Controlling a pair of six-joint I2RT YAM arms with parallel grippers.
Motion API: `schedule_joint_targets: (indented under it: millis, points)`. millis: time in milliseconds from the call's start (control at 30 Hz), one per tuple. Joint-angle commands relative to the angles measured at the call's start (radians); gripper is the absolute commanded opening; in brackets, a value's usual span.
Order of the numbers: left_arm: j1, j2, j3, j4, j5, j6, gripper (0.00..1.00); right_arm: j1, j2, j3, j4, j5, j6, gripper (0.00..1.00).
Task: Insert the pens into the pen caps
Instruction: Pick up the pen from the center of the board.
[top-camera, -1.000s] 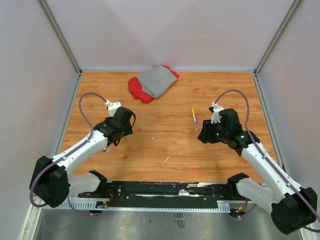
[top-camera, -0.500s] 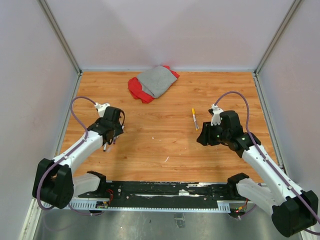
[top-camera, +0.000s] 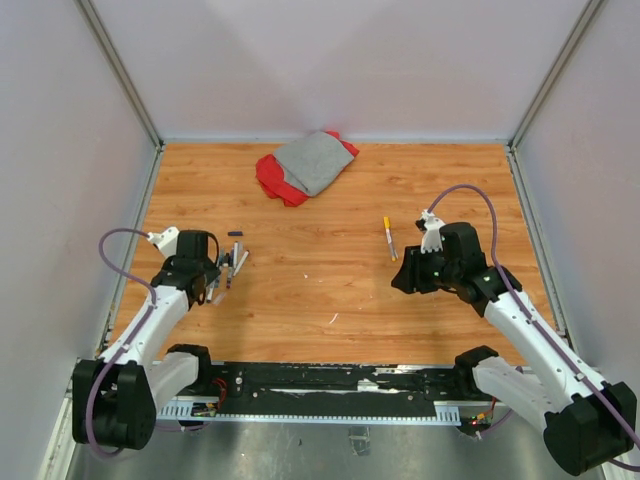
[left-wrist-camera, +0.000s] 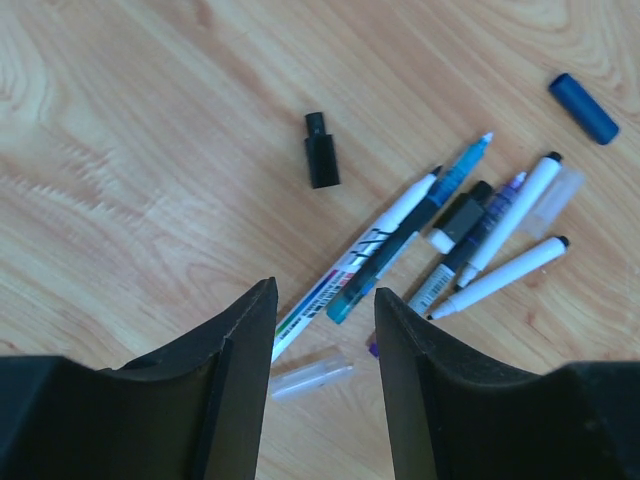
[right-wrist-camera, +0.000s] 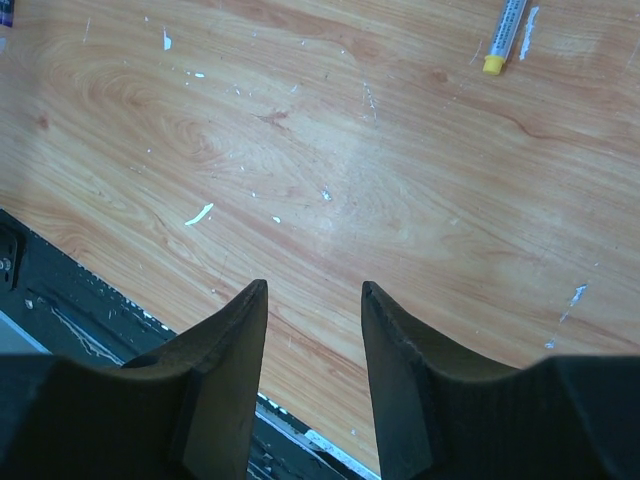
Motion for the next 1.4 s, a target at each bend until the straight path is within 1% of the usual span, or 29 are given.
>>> schedule_joint_targets:
  millis: [0, 100, 167, 333, 533, 700, 1033, 1367]
  points:
    - [0.060, -0.010, -0.048, 0.064, 0.068, -0.015, 0.48, 0.008, 0.002, -0.009, -0.003, -0.037, -0.011, 0.43]
    - [0.090, 0.038, -0.045, 0.078, 0.085, 0.000, 0.44, 0.008, -0.001, -0.015, 0.000, -0.040, -0.007, 0.43]
    - [0.105, 0.059, -0.047, 0.102, 0.119, 0.016, 0.43, 0.008, -0.004, -0.022, 0.005, -0.042, -0.005, 0.43]
    - [0.112, 0.094, -0.041, 0.132, 0.157, 0.038, 0.42, 0.008, -0.008, -0.035, 0.014, -0.043, -0.002, 0.43]
    - [0.114, 0.098, -0.048, 0.152, 0.189, 0.060, 0.42, 0.008, -0.003, -0.035, 0.016, -0.046, 0.001, 0.43]
    - [0.114, 0.143, -0.031, 0.148, 0.196, 0.066, 0.40, 0.008, -0.007, -0.034, 0.015, -0.050, 0.001, 0.43]
    - [0.116, 0.133, -0.014, 0.123, 0.160, 0.073, 0.39, 0.008, -0.015, -0.038, 0.013, -0.049, 0.005, 0.43]
    - [0.117, 0.192, -0.002, 0.129, 0.188, 0.086, 0.40, 0.008, -0.015, -0.039, 0.015, -0.055, 0.004, 0.43]
